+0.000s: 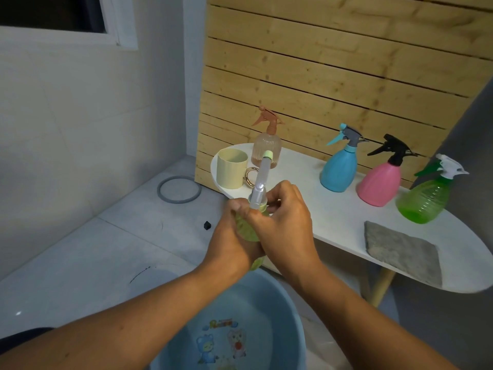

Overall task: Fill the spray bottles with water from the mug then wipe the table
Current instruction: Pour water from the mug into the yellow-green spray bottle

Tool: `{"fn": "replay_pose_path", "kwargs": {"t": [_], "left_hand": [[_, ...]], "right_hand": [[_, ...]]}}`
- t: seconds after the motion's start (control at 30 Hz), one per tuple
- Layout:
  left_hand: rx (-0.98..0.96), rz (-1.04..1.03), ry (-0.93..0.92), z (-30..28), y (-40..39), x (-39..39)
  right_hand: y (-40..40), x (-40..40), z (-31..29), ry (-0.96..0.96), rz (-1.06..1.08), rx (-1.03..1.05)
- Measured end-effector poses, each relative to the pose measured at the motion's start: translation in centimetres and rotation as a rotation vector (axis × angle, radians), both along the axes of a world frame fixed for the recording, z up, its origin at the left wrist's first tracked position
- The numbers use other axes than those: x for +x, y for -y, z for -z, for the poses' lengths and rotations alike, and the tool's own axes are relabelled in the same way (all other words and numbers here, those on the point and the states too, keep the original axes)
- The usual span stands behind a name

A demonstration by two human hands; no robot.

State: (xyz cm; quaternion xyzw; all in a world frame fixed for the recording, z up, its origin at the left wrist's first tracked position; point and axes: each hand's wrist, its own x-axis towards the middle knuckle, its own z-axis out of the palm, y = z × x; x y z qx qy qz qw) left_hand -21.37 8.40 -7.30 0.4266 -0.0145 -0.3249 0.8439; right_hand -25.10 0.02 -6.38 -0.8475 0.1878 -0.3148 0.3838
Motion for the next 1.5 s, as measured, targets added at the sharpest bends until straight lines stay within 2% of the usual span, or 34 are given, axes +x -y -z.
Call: {"fn": "replay_pose_path", "kwargs": {"t": [0.13,0.27,0.33,0.47,0.63,0.8,1.0,1.13,1.3,1.5], "left_hand": [[0.008,0.012,-0.011,-0.6,-0.1,-0.2],[-0.002,-0.023,-0.014,-0.7,-0.6,0.2],[-0.029,-0.038,-0.031,-0.7,-0.8,0.1],[0.034,-0.011,0.007,-0.8,-0.7,-0.3],[0.014,-0.040,0.020,-0.7,-0.7,-0.1],[0.005,0.008,0.010,-0.7,-0.8,-0.4],[-0.026,-0.014,0.015,-0.4,-0.7,0.0],[-0.022,0.015,0.021,0.2,-0.5,0.1],[-0.084,0.013,-0.013,0.2,-0.5,-0.1],[-0.119,-0.029,0.054,1.6,-0.3,0.1]], "right_hand": [[0.0,-0.6,0.3,-0.038,-0.098,0.009],[-0.2,-0.9,0.7,0.013,-0.181,-0.032],[0.0,-0.7,0.6,0.039,-0.154,-0.020],[-0.1,-0.6,0.4,-0.013,-0.087,0.060],[-0.4,-0.7,0.7,0.007,-0.170,-0.027],[-0.1,-0.6,0.4,-0.024,-0.068,0.043],[-0.4,-0.7,0.8,0.007,-0.170,-0.025],[-0.1,-0.5,0.6,-0.026,-0.047,0.045],[-0.7,-0.6,1.2,0.003,-0.149,-0.017],[-0.6,-0.5,0.9,-0.049,-0.012,0.005]]}}
